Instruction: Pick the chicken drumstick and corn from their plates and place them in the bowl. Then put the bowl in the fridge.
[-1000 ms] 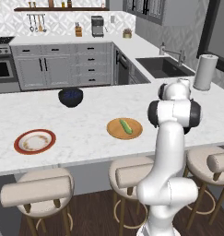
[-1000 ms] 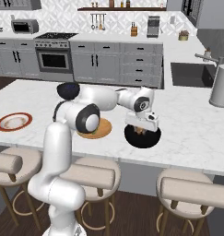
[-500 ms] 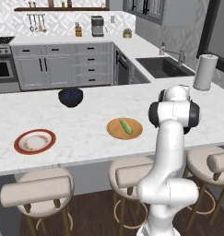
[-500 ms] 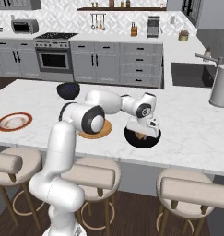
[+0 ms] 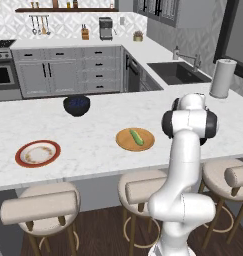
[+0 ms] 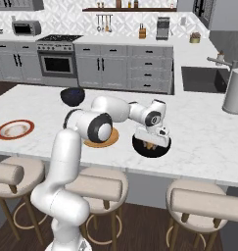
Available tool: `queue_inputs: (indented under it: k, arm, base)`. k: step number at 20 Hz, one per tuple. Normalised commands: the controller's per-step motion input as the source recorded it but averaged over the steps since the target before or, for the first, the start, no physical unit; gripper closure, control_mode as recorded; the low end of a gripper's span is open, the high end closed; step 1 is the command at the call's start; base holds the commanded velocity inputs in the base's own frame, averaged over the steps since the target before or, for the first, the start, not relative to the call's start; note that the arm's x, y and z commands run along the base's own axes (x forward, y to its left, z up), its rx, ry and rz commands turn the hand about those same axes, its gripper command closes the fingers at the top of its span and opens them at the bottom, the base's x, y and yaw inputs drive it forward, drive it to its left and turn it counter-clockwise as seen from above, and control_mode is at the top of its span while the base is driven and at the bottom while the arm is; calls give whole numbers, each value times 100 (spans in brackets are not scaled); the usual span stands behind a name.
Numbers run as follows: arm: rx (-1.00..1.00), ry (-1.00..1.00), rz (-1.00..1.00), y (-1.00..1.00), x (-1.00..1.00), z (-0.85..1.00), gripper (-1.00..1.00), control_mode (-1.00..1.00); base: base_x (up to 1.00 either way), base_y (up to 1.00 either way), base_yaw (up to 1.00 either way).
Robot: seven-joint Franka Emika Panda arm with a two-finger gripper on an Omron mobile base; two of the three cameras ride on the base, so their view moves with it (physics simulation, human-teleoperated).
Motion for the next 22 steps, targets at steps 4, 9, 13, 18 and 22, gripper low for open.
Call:
queue_inputs:
  k: [4, 9, 13, 18, 22]
  arm:
    - [0, 0, 0, 0, 0, 0, -100, -100]
    - [-1, -2, 0, 21, -27, 27, -100, -100]
    - [-3, -7, 0, 57, -50, 55, -100, -100]
    - [-1, -9, 0, 92, -20, 31, -100, -100]
    - [0, -11, 0, 94, 0, 24, -100, -100]
  base:
    - [0, 0, 0]
    - [0, 0, 0]
    - [0, 0, 0]
    - [0, 0, 0]
    - [0, 0, 0]
